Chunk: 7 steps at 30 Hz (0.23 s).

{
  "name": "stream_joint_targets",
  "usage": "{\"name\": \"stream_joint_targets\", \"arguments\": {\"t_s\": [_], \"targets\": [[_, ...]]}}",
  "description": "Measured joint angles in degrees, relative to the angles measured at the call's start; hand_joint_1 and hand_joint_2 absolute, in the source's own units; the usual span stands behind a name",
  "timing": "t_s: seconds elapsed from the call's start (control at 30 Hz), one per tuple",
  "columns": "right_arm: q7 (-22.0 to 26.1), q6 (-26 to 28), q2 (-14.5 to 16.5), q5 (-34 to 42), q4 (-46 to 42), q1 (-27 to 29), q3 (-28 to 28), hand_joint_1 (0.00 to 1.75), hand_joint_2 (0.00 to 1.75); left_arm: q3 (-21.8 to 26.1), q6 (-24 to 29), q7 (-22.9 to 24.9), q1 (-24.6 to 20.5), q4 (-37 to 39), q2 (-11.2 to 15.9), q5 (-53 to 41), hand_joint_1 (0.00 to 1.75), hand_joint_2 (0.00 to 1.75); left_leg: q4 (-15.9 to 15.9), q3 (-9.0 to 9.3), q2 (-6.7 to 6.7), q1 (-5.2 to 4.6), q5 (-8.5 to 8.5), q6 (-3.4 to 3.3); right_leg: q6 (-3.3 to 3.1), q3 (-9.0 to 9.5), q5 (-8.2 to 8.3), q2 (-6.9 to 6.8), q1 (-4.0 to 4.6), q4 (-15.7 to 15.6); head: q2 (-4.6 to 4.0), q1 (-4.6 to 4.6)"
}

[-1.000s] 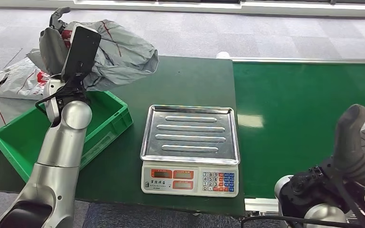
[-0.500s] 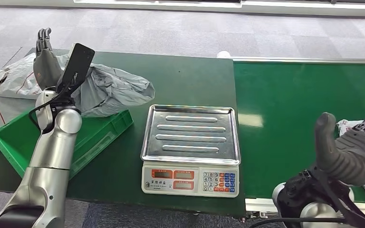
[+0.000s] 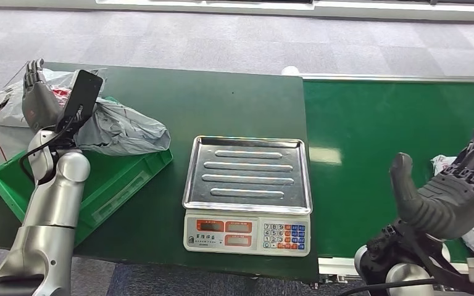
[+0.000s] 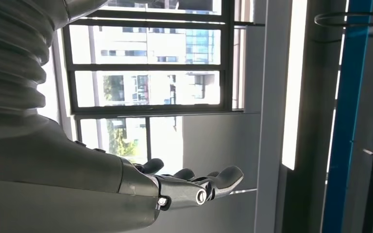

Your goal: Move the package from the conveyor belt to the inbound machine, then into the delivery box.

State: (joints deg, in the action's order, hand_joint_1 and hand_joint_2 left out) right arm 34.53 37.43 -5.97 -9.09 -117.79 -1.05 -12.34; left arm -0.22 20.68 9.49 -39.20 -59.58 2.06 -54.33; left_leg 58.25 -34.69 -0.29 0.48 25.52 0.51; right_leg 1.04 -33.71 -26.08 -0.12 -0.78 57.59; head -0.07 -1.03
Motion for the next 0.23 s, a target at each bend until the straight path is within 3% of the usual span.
{"name": "stream_joint_targets", "arguments": {"t_s": [0.23], "targets": [[-0.20, -0.43, -1.60, 0.70, 0.85, 1.35, -0.83, 0.00, 1.75, 1.24, -5.94, 7.97, -0.45, 5.86, 4.30, -10.09, 0.00, 1.75, 0.00, 0.00, 0.06, 0.00, 0.00, 0.01, -0.02, -0.06, 0.00, 0.09, -0.01, 0.00, 0.00, 0.00]]}}
